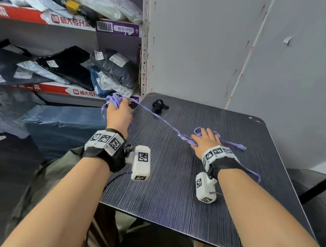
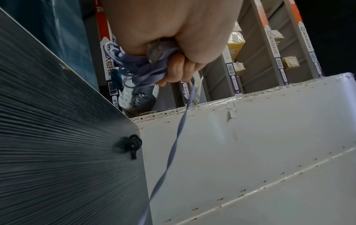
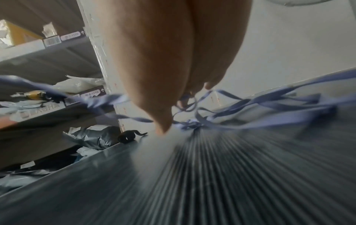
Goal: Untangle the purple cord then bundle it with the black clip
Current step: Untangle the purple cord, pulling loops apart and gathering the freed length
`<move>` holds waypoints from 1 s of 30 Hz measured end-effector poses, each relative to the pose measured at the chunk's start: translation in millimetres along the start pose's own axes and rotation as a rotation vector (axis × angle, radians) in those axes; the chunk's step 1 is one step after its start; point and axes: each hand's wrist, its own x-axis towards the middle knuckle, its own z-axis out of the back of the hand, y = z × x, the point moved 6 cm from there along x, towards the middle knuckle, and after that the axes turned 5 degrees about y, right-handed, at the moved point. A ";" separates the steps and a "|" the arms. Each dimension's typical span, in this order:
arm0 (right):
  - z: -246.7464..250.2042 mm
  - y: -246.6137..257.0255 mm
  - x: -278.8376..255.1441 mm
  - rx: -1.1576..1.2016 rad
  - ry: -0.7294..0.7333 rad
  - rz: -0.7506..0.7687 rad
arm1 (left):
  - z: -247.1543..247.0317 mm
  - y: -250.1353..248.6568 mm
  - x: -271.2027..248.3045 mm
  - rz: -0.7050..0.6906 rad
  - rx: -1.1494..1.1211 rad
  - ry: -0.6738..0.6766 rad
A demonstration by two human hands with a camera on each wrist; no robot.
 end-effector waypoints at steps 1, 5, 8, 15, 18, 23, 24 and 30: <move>-2.8 -3.2 1.0 0.001 0.031 -0.022 | -0.1 0.3 0.5 -0.003 0.005 0.014; 10.3 11.8 -3.9 0.104 0.078 0.028 | -10.7 -0.7 -0.9 0.003 0.045 0.128; 21.2 35.9 -9.5 0.185 0.082 0.100 | -21.1 -1.9 -5.2 0.004 0.107 0.166; 19.9 66.9 -11.0 0.375 -0.055 0.137 | -52.3 -10.1 -23.5 0.012 0.011 0.367; 14.7 54.8 -12.5 0.448 -0.137 0.072 | -51.6 -16.0 -25.4 -0.019 0.024 0.439; 45.1 29.1 -22.4 0.771 -0.472 0.008 | -42.0 -10.4 -27.9 0.029 0.037 0.490; 52.3 26.5 -24.1 0.881 -0.558 0.022 | -41.5 -8.4 -27.8 0.035 0.056 0.512; 86.5 44.5 -24.3 0.709 -0.605 0.149 | -51.5 6.2 -37.7 0.121 0.216 0.650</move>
